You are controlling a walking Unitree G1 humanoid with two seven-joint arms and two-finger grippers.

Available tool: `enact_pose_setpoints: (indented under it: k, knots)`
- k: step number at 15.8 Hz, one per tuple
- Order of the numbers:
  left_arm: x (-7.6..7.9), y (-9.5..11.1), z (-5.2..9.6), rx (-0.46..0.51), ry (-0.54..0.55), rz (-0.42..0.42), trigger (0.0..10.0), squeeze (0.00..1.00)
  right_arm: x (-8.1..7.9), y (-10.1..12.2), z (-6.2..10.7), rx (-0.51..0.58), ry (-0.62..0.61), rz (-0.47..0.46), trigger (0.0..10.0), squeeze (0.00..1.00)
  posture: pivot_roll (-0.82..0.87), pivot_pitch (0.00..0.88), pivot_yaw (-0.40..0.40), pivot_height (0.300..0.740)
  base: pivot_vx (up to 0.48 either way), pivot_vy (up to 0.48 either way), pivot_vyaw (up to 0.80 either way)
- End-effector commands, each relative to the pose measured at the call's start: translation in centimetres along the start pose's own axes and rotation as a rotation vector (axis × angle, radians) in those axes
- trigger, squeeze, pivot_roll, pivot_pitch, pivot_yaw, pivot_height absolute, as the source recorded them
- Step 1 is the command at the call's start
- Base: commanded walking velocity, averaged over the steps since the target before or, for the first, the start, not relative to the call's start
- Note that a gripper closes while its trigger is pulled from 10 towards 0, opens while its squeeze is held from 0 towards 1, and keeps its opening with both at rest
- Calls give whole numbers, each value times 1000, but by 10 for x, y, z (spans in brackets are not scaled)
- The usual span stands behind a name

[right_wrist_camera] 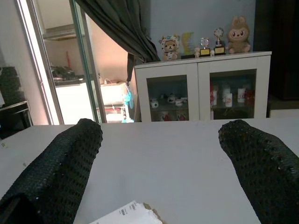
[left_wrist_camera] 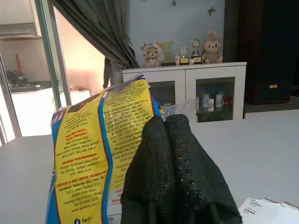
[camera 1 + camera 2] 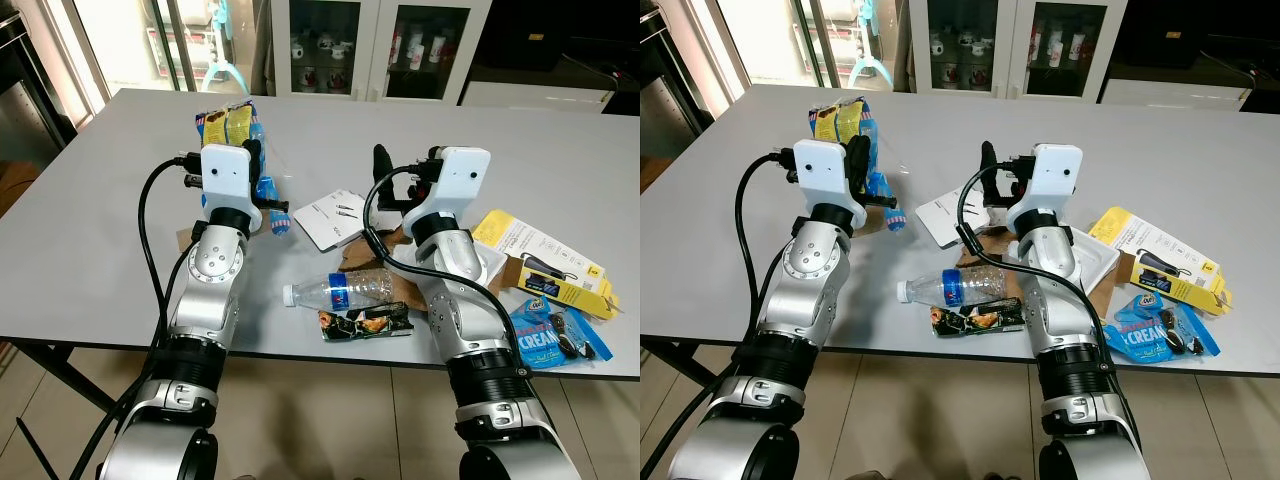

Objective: Picking trash to rubbish bin

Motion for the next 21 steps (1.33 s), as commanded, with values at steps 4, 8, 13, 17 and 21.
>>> enact_pose_setpoints:
  k: [4,8,13,17,21]
  knots:
    - [6,-3,3,-6,-9,1,10000,0,3,0,1,3,-8,1,10000,0,-23,0,-39,740,0,0,0]
    - [6,-4,3,-10,-13,-5,10000,0,3,-1,1,-1,-4,-1,10000,0,-22,0,-40,740,0,0,0]
    - [1,-4,1,-10,2,-13,10000,0,6,1,-1,0,-15,3,10000,0,-14,17,-40,740,0,0,0]
    - [-3,-5,1,-17,11,-15,10000,0,8,0,-1,-1,-25,4,10000,0,-20,36,-34,740,-184,0,0]
    - [0,-4,-1,-16,9,-9,10000,0,11,2,-1,4,-34,9,10000,0,-24,41,-30,740,-276,0,0]
Point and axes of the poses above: a point about 5 cm out from each wrist's last joint towards the gripper, its own z axis pointing back from the gripper into the wrist, its own y axis along the axis of the wrist's last joint, x = y × z, the point moved 6 cm from there along -z, pointing out of the wrist towards the gripper, and after that the axes turned 11 degrees about -z, right-handed, at the moved point
